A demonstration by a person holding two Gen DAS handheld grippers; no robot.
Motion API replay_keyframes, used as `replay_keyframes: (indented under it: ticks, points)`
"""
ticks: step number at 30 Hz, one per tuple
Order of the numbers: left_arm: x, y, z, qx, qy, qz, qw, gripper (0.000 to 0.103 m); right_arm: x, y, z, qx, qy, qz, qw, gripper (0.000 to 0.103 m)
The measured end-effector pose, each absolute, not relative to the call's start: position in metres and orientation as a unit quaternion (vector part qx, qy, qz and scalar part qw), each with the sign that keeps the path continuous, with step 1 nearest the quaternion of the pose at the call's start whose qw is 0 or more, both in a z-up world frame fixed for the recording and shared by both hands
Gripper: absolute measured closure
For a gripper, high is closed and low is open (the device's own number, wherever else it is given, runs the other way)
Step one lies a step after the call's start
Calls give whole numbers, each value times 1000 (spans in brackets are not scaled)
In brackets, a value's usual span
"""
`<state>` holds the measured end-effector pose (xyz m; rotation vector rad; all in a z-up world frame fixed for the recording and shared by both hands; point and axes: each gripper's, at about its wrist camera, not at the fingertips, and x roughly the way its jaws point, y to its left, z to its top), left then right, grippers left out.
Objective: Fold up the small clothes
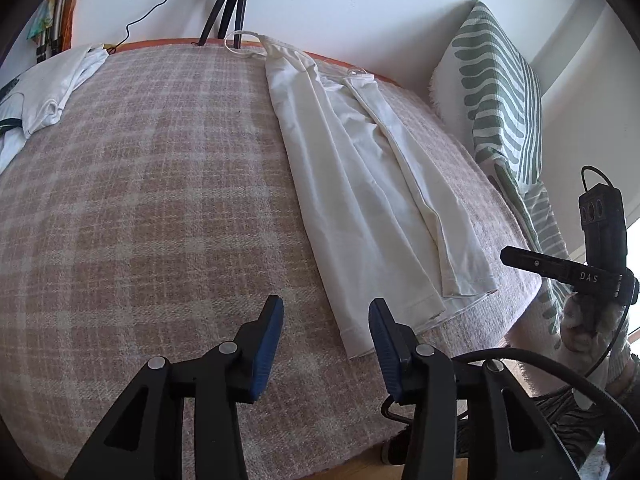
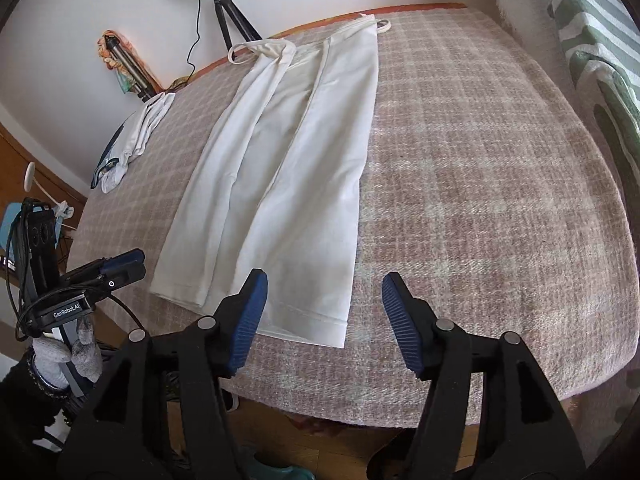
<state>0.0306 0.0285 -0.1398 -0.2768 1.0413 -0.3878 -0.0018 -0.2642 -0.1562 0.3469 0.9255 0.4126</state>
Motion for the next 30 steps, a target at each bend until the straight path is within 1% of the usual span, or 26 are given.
replay_keyframes:
  ticks: [3, 4, 5, 6, 8, 9, 10, 11, 12, 13, 16, 19, 21, 24, 26, 30]
  points:
    - [34, 24, -147, -147, 508, -194, 826, 61, 3, -282, -174, 220, 456, 211, 836, 40]
    - [35, 23, -147, -151, 508, -196, 825, 61, 5, -283, -179, 227, 462, 216, 830, 47]
    - [36, 22, -147, -154, 507, -199, 825, 63, 6, -280, -184, 232, 468, 223, 823, 50]
    - [38, 21, -148, -159, 510, -203, 821, 71, 7, -280, -186, 232, 468, 229, 822, 52]
    - [42, 20, -153, -173, 516, -211, 812, 78, 6, -273, -185, 223, 462, 238, 825, 52]
    - [43, 19, -154, -174, 517, -211, 811, 87, 8, -270, -185, 221, 462, 244, 823, 58]
    - [44, 16, -154, -171, 517, -212, 811, 90, 9, -267, -186, 223, 464, 252, 819, 64]
    - [45, 14, -154, -165, 517, -213, 813, 96, 10, -264, -187, 221, 466, 258, 817, 69]
    - [44, 12, -153, -160, 514, -211, 816, 101, 11, -259, -189, 213, 469, 264, 816, 82]
    - [44, 11, -151, -156, 510, -210, 819, 102, 11, -255, -189, 203, 472, 264, 816, 93]
    - [39, 17, -141, -162, 501, -211, 824, 103, 6, -259, -183, 192, 469, 257, 823, 97]
    - [30, 23, -130, -169, 489, -216, 828, 103, -3, -287, -172, 255, 446, 271, 814, 98]
    - [25, 20, -131, -164, 486, -221, 830, 103, -8, -296, -166, 265, 431, 274, 818, 98]
    - [23, 11, -148, -141, 504, -212, 826, 103, -5, -289, -180, 243, 458, 260, 814, 98]
    - [25, 12, -159, -152, 517, -207, 817, 103, -1, -280, -192, 223, 483, 246, 810, 98]
    - [25, 19, -150, -159, 506, -211, 821, 103, -1, -283, -191, 226, 476, 256, 810, 98]
